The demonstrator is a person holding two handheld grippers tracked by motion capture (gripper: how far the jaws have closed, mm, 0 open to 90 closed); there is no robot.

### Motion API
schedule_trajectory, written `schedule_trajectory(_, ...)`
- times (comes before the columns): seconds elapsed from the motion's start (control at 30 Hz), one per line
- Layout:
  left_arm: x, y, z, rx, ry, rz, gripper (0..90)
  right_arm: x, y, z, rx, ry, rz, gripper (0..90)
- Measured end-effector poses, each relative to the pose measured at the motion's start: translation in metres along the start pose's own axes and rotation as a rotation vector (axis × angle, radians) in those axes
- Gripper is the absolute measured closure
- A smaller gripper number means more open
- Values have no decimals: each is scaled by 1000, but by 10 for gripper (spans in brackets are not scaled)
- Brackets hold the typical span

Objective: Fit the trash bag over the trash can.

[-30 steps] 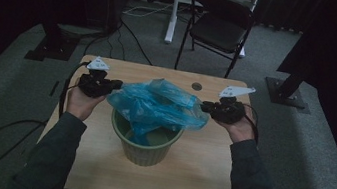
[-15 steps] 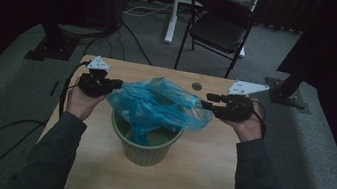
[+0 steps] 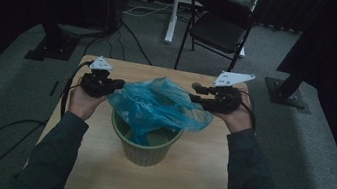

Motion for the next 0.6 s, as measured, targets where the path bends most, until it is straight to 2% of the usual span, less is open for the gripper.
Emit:
schedule_trajectory(0.07,0,1,1,1,-1,1,869,-2,3,0,-6,-2,-4,617)
schedule_trajectory(0.2,-1,3,1,0,-1,1,869,-7,17,-1,-28,-20,-34,815)
schedule_trajectory(0.23,-2,3,1,-1,-2,1,868,-7,20,0,-18,-19,-43,853)
schedule_trajectory(0.3,-2,4,1,-2,-1,-1,868,-7,22,2,-13,-12,-53,874)
schedule_trajectory(0.33,-2,5,1,-5,0,-3,869,-6,27,6,4,3,-66,898)
schedule_trajectory(0.5,-2,8,0,-9,-1,-5,868,-7,36,13,23,37,-88,900)
schedule_trajectory(0.6,-1,9,-2,-8,-8,-9,865,-4,49,20,39,72,-136,900)
Point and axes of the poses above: each handheld gripper's, and its own axes: y roughly forward along the jaws, x roughly out of its underside, z roughly to its right, the point moved 6 cm from there along y, roughly forward along the jaws, and after that the axes turned 13 degrees about -z, right-handed, at the moved point
